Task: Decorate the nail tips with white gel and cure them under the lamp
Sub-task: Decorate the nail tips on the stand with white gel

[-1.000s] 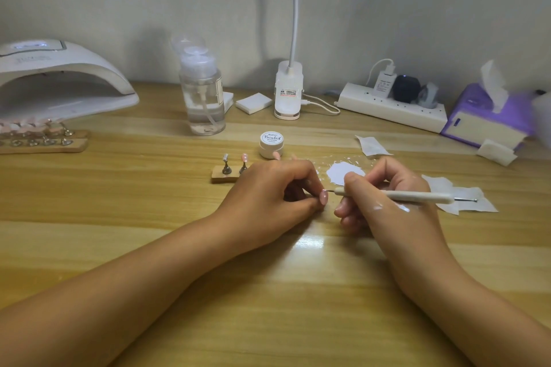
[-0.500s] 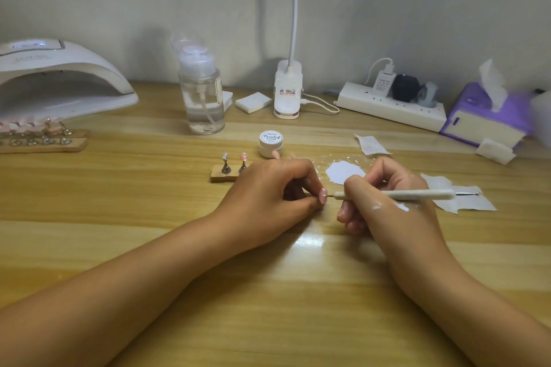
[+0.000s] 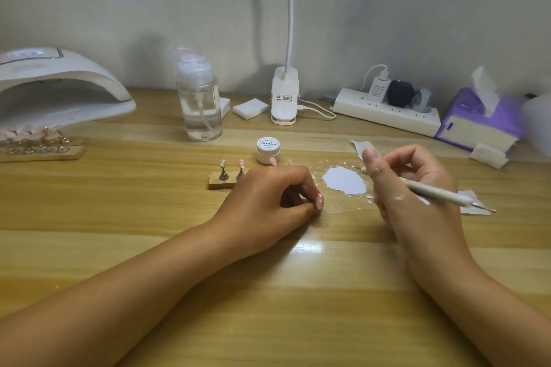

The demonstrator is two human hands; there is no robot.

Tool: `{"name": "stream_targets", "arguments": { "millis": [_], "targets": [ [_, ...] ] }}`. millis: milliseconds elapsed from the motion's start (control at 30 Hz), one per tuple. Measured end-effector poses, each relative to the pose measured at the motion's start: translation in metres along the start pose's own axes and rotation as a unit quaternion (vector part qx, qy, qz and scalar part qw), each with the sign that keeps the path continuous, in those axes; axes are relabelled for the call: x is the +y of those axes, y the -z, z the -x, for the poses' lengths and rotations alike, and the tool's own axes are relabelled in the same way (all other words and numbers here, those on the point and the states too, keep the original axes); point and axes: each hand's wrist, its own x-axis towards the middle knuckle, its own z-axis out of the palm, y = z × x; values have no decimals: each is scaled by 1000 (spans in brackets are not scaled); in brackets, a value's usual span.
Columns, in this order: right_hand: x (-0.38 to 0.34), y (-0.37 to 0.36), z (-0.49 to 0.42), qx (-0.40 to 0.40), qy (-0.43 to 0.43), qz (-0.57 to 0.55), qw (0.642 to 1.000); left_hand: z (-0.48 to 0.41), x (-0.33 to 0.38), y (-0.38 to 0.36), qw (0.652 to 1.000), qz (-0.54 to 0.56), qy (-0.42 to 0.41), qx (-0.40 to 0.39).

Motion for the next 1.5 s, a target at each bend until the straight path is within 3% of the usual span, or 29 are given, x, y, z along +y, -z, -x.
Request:
{"name": "stream_targets", "arguments": {
  "millis": [167, 433, 867, 933, 1067, 1167, 1300, 1500],
  "targets": [
    [10, 9, -10, -4, -63, 55, 997, 0, 0, 0, 1000, 2, 3, 0],
    [8, 6, -8, -41, -53, 173, 983, 0, 0, 0, 1000, 6, 11, 0],
    [9, 5, -8, -41, -30, 191, 980, -1, 1, 0, 1000, 2, 16, -2],
    [11, 4, -8, -16, -24, 166, 986, -1, 1, 0, 1000, 4, 16, -1],
    [1, 7, -7, 58, -17, -12, 998, 0, 1, -1, 1000, 17, 18, 2],
    [-7, -1, 2, 16, -7, -62, 998, 0, 0, -1, 1000, 12, 16, 2],
    [-7, -14, 16, -60, -71, -100, 991, -1, -1, -1, 1000, 7, 9, -1],
    [-7, -13, 17, -77, -87, -91, 989, -1, -3, -1, 1000, 7, 6, -4]
  ]
}}
